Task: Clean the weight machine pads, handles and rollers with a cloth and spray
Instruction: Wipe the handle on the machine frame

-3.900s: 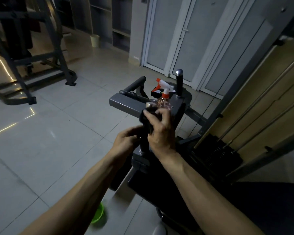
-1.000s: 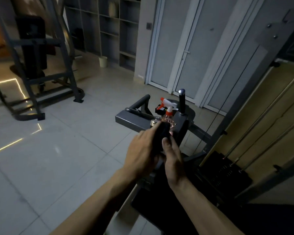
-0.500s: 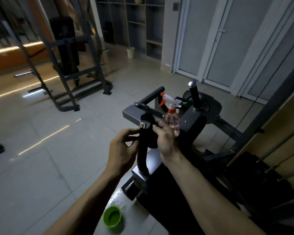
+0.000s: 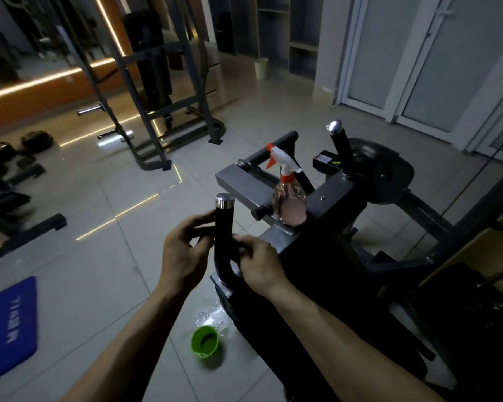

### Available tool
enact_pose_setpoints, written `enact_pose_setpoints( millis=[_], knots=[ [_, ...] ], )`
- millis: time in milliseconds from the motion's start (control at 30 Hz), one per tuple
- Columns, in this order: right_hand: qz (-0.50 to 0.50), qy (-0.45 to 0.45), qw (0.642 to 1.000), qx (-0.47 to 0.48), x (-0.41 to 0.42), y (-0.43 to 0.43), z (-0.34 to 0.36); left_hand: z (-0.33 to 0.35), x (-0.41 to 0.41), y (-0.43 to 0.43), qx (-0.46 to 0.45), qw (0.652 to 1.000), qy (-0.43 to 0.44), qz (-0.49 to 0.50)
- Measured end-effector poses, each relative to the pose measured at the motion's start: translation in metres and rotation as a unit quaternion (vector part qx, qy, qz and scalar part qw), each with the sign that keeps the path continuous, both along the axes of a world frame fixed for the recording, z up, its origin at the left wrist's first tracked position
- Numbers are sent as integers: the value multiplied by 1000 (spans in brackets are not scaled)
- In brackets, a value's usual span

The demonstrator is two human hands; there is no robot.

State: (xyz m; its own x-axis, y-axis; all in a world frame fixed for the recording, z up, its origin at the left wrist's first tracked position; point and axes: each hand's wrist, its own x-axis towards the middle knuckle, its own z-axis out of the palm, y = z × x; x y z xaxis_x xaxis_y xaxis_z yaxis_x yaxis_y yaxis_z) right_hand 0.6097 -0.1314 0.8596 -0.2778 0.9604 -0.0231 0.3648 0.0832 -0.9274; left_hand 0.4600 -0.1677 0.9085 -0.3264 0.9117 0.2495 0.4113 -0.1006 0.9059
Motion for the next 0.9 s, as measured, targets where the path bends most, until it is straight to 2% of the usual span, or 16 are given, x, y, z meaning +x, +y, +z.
enact_pose_setpoints(
  millis=[100,167,200,333,433,533,567,633,733,833,900],
  knots=[
    [-94,173,980,7,6,18,22,-8,3,-6,-53,997,-61,10],
    [-97,220,969,51,-4,12,33,-12,6,-10,-81,988,-129,13],
    [-104,206,969,94,-11,4,30,-11,7,-11,-88,984,-154,11],
    [-119,54,959,251,-26,-40,-13,-8,8,-12,-96,976,-196,7],
    [-80,-49,947,306,-11,-47,-36,-7,12,-13,-93,975,-200,15],
    [6,-174,927,333,13,-62,-56,-4,12,-15,-100,976,-194,9],
    [19,-175,927,330,21,-65,-56,-3,12,-15,-104,976,-192,6],
    [4,-119,940,321,32,-56,-41,0,12,-17,-103,975,-197,3],
    [-82,-22,932,352,23,-35,19,0,13,-22,-101,969,-227,-2],
    [-102,-40,905,411,-3,-24,41,-2,10,-27,-112,958,-262,9],
    [-72,-91,894,433,-14,-30,17,-3,6,-31,-125,944,-305,22]
  ],
)
